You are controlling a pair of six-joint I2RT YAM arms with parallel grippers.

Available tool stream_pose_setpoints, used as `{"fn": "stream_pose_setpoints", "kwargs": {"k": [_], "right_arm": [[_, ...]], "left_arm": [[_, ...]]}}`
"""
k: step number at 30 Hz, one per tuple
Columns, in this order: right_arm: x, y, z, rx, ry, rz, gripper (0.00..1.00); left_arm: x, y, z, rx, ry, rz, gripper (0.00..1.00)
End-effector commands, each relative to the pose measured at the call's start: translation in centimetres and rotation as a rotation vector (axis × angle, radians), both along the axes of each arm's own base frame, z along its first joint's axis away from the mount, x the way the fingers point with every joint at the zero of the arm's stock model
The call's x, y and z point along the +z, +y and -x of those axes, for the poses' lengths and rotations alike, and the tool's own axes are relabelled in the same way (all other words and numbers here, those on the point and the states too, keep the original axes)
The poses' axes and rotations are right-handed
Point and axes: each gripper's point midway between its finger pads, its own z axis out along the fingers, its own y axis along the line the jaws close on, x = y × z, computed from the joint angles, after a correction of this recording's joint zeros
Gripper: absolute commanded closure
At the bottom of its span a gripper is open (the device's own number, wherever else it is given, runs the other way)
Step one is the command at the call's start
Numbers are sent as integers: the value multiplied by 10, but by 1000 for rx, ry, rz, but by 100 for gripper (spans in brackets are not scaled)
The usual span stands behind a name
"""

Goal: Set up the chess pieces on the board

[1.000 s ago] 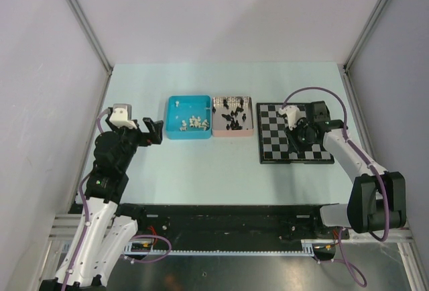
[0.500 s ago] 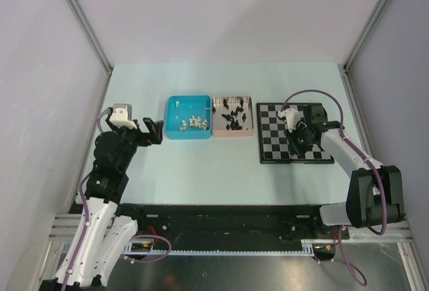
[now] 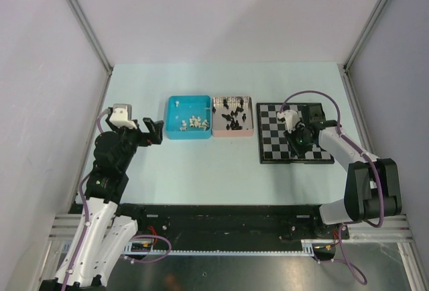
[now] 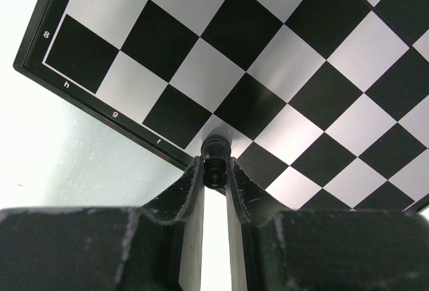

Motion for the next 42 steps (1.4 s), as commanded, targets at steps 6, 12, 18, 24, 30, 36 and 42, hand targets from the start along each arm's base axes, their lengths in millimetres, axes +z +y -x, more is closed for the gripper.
{"fn": "stream_pose_setpoints", "kwargs": {"k": [6,12,18,24,30,36,42], "right_arm": [[-4,0,-2,1,0,7,85],[-4,1,0,5,5,3,75],[2,2,-3,6,-17,-3,57],[31,0,-14,1,-125,-47,38],[80,14,-22,47,-221,-224,23],[122,42,-26,91,-254,-437,18],[124,42,-16,73,-202,-532,13]], "left_arm": [[5,-4,0,-32,-32,-22,0],[4,-4,0,-33,-29,-23,0],[5,-5,0,-35,-32,-22,0],[5,-7,0,-47,-28,-18,0],[7,-20,-3,-109,-4,14,0],[8,-66,-11,-296,135,177,0],[-8,-129,-26,-383,276,170,4]]}}
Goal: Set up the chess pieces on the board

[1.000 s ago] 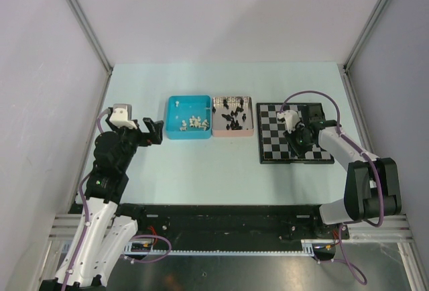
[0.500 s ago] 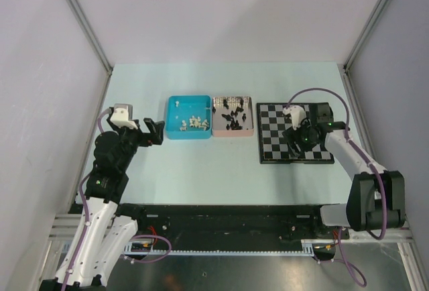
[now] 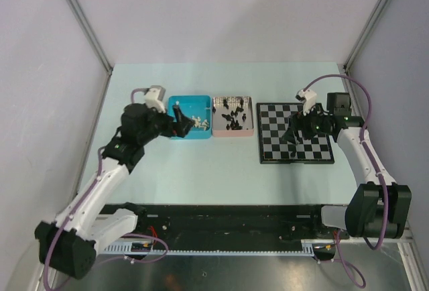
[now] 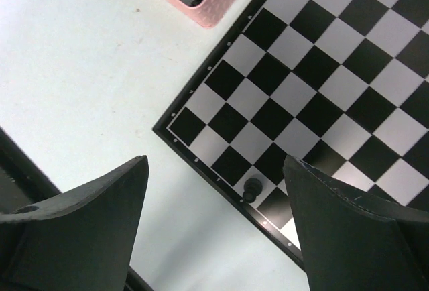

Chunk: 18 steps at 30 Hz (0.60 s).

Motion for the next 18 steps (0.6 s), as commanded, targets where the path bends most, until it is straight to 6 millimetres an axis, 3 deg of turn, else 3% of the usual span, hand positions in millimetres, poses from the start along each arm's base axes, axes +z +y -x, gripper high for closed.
{"fn": "stream_pose_setpoints", "kwargs": {"k": [1,2,3,4,5,6,7,8,9,10,11,12,13,14,18], "right_arm": [[21,11,9,46,5,-121,13],[21,11,9,44,10,-128,12],[21,9,10,40,14,-138,12],[21,9,10,41,17,-142,12],[20,9,11,40,24,-146,12],[20,11,11,48,28,-156,11],[19,12,12,52,35,-162,8],[18,13,12,55,41,-166,8],[18,13,11,55,42,-167,7],[18,15,10,60,34,-163,7],[18,15,10,59,32,-157,7],[17,14,9,50,26,-138,7],[17,15,8,49,22,-129,7],[17,14,8,46,21,-120,7],[14,8,6,20,18,-91,7]], "left_arm": [[11,-53,-8,-88,52,33,9],[20,-63,-15,-95,50,33,11],[-1,-81,-23,-120,113,-7,12],[-11,-82,-27,-97,152,-55,14],[7,-92,-38,-94,129,-65,14],[2,-104,-40,-115,138,-107,15],[-19,-108,-49,-92,189,-170,17],[-7,-118,-59,-94,169,-169,19],[-8,-129,-61,-111,171,-183,20],[-34,-137,-67,-118,230,-228,24],[-20,-147,-78,-121,206,-220,26],[-21,-157,-80,-138,207,-232,30],[-49,-164,-84,-145,266,-277,36],[-34,-176,-94,-150,240,-266,39],[-57,-195,-117,-117,258,-361,47]]}}
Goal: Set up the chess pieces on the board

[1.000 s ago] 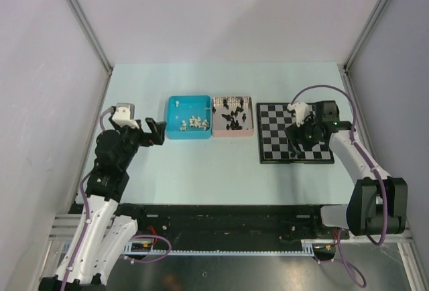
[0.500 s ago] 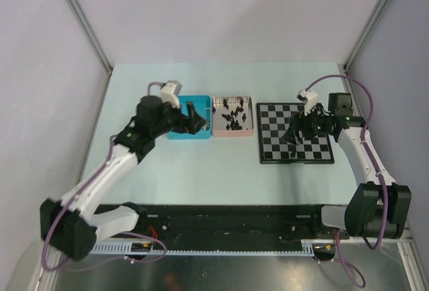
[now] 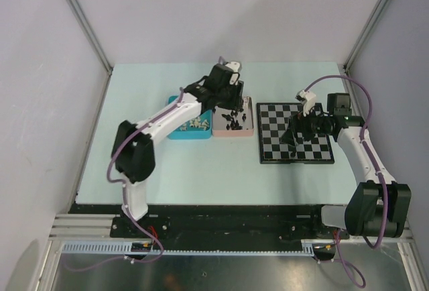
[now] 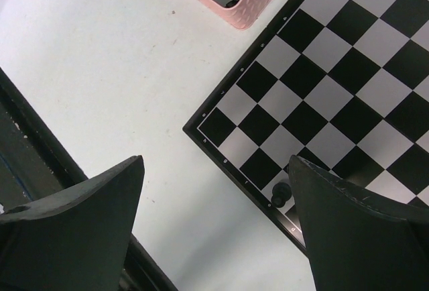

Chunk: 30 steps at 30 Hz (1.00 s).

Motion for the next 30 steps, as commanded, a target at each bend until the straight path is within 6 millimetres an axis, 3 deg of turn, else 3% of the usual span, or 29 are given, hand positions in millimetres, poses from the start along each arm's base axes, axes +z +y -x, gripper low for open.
{"fn": "stream_pose_setpoints", "kwargs": {"k": [1,4,5,6,8,9,14,19,30], "right_arm": [[10,-4,-7,-24,-39,27,6],[10,-5,-8,-27,-39,29,6],[9,-5,-7,-26,-37,29,6],[9,-5,-6,-26,-34,30,6],[9,-5,-7,-27,-36,34,6],[9,-5,-7,-27,-35,34,6],[11,-4,-5,-22,-42,37,6],[12,-3,-4,-19,-44,38,6],[11,-3,-4,-16,-40,39,6]], "left_arm": [[-12,-10,-17,26,-2,-118,49],[-29,-19,-32,32,11,-146,54],[-24,-25,-37,31,-2,-136,54],[-39,-28,-39,24,20,-151,55],[-38,-35,-44,19,17,-143,56],[-49,-39,-44,9,31,-152,56],[-63,-52,-48,-13,43,-156,58],[-85,-51,-52,-4,60,-198,62],[-107,-56,-60,-10,74,-219,63]]}}
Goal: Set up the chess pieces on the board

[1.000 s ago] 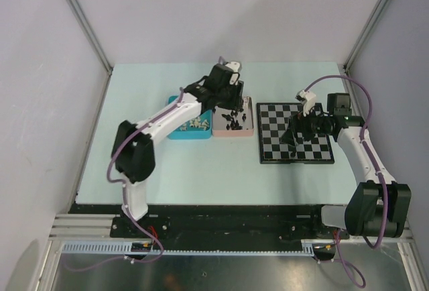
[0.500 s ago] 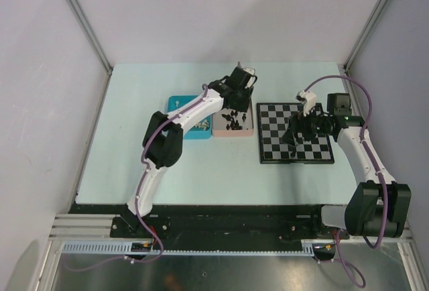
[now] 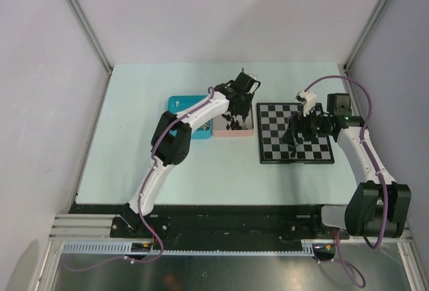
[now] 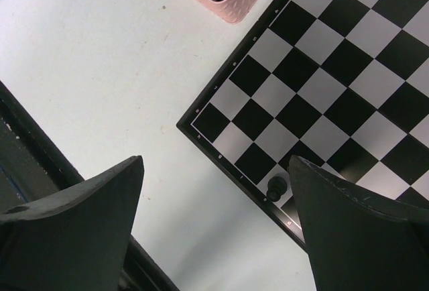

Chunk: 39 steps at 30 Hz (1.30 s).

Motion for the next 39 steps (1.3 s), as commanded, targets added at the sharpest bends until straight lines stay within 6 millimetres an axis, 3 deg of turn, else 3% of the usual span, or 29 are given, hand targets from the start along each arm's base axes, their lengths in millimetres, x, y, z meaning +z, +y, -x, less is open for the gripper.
{"fn": "stream_pose_setpoints", "kwargs": {"k": [1,17,23,27,33,39], "right_arm": [[14,0,-4,4,-49,7,5],[12,1,-4,7,-38,5,5],[10,1,-4,8,-33,5,5],[10,1,-3,8,-32,7,5],[9,0,-3,8,-27,9,5],[9,1,-3,10,-25,3,5]], "left_arm": [[17,-12,-12,-15,-50,27,63],[2,-12,-20,-11,-46,7,63],[0,-14,-21,-12,-45,8,69],[1,-15,-21,-15,-45,13,80],[18,-16,-21,-22,-66,30,93],[79,-6,-15,-25,-148,59,96]]}}
